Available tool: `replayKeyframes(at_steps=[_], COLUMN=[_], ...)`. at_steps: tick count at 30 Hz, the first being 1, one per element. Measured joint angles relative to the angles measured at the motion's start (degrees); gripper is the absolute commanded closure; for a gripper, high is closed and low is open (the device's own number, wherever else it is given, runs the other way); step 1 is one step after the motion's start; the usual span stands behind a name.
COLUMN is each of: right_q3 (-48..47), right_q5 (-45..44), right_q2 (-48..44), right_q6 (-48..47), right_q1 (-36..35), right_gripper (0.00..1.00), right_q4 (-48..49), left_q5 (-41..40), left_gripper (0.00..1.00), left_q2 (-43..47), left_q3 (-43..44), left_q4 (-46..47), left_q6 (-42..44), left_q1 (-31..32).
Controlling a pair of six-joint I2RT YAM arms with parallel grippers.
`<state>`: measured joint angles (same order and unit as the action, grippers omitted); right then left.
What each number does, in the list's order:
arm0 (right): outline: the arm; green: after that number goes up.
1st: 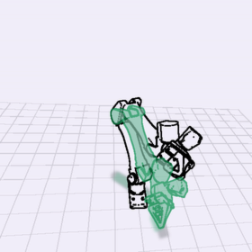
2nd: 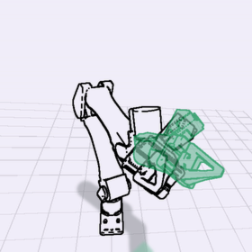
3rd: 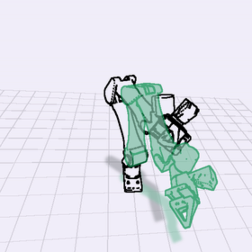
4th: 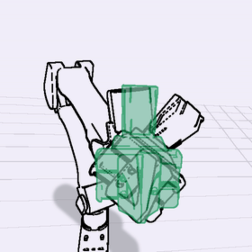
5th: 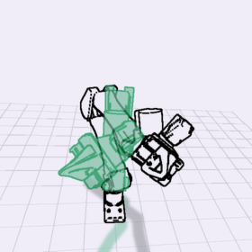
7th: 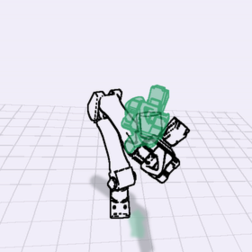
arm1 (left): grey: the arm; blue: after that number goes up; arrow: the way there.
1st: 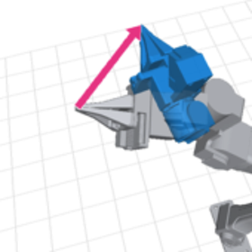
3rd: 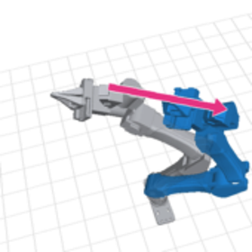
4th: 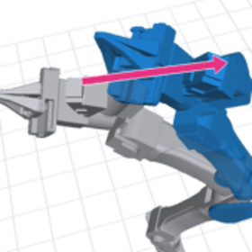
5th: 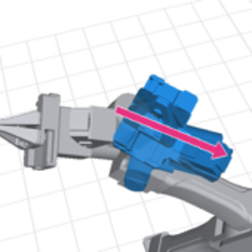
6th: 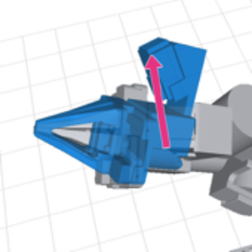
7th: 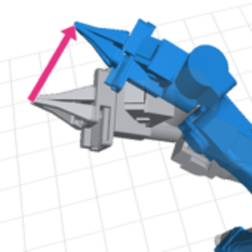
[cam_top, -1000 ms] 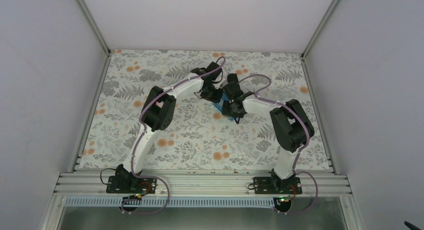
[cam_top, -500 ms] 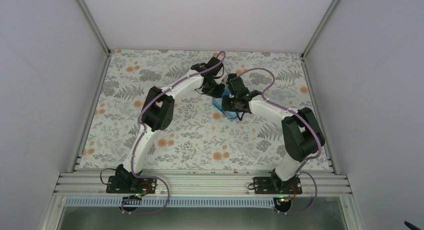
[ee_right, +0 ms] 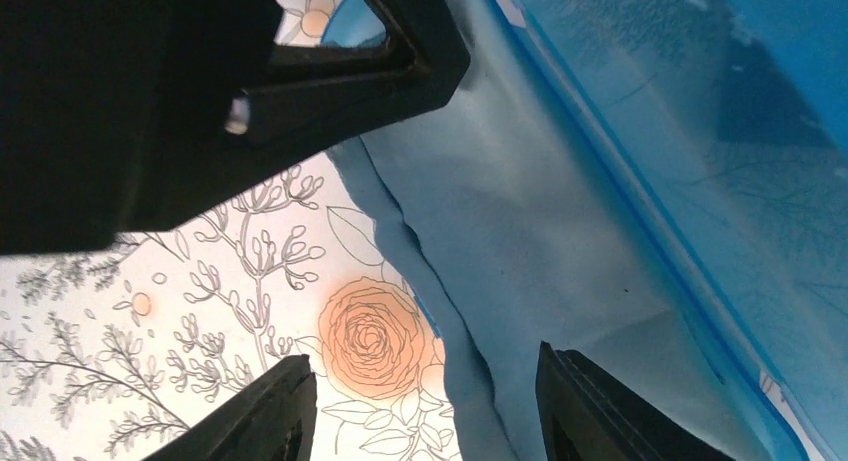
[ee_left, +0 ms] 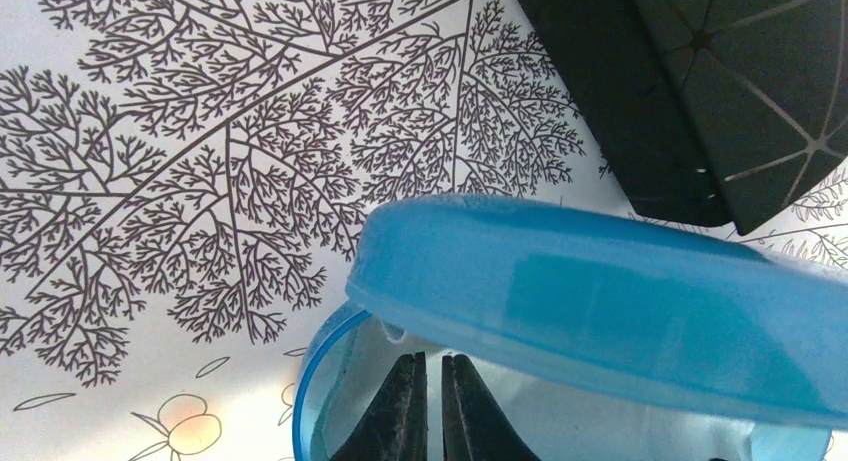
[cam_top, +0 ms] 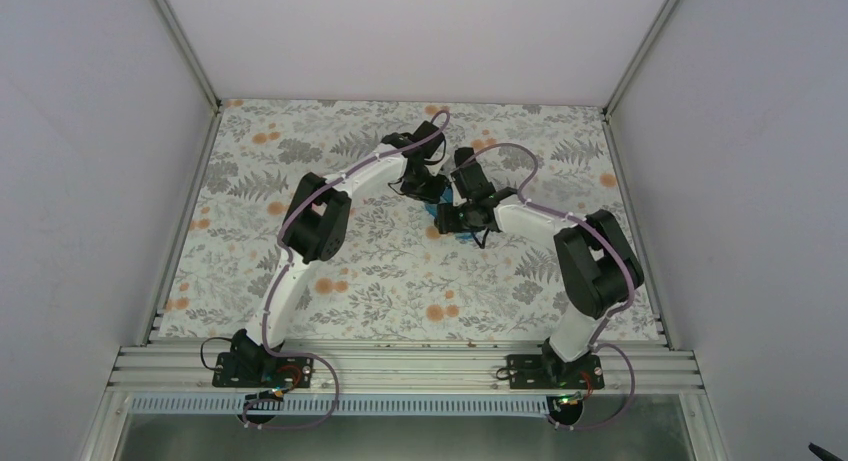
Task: Organize the sunglasses
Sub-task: Place the glasses cleaning cloth in the sunglasses case.
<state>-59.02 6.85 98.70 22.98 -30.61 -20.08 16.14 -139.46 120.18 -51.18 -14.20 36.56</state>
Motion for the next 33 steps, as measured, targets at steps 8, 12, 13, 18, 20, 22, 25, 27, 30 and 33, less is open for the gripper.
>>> replayKeyframes(at_steps=[8,12,13,18,20,22,25,27,30,33], right_q3=[0.0,0.0,0.0,0.6,0.8,0.8,0.8,0.8,0.8,0.8], right_q5=[1.2,2.1,2.4,3.0,3.2,3.2,3.3,3.3,3.4,3.4], right_q2=[1.7,1.7,1.7,1.8,2.1,2.5,3.1,3.2,3.2,3.2], right_q6=[-2.2,-2.7,-2.9,-3.3,-3.4,-3.4,-3.4,-3.4,-3.4,-3.4], right_q1=[0.0,0.0,0.0,0.0,0.2,0.4,0.6,0.7,0.7,0.7], right_gripper=[0.42,0.41,0.4,0.4,0.4,0.4,0.4,0.4,0.4,0.39], right_q4=[0.2,0.2,0.1,0.1,0.0,-0.1,-0.1,-0.1,-0.1,-0.3], left_q5=[0.0,-0.1,-0.2,-0.7,-0.9,-1.0,-1.1,-1.2,-1.2,-1.3], left_gripper=[0.94,0.94,0.94,0.94,0.94,0.93,0.94,0.94,0.93,0.93], left_q2=[0.0,0.0,0.0,0.0,0.0,0.0,0.0,0.0,0.0,0.0], left_q3=[0.0,0.0,0.0,0.0,0.0,0.0,0.0,0.0,0.0,0.0], left_q4=[0.1,0.0,0.0,0.0,0.0,0.0,0.0,0.0,0.0,-0.1], left_q6=[-0.2,-0.4,-0.4,-0.5,-0.5,-0.6,-0.6,-0.7,-0.7,-0.9], left_q1=[0.0,0.0,0.0,0.0,0.0,0.0,0.0,0.0,0.0,0.0])
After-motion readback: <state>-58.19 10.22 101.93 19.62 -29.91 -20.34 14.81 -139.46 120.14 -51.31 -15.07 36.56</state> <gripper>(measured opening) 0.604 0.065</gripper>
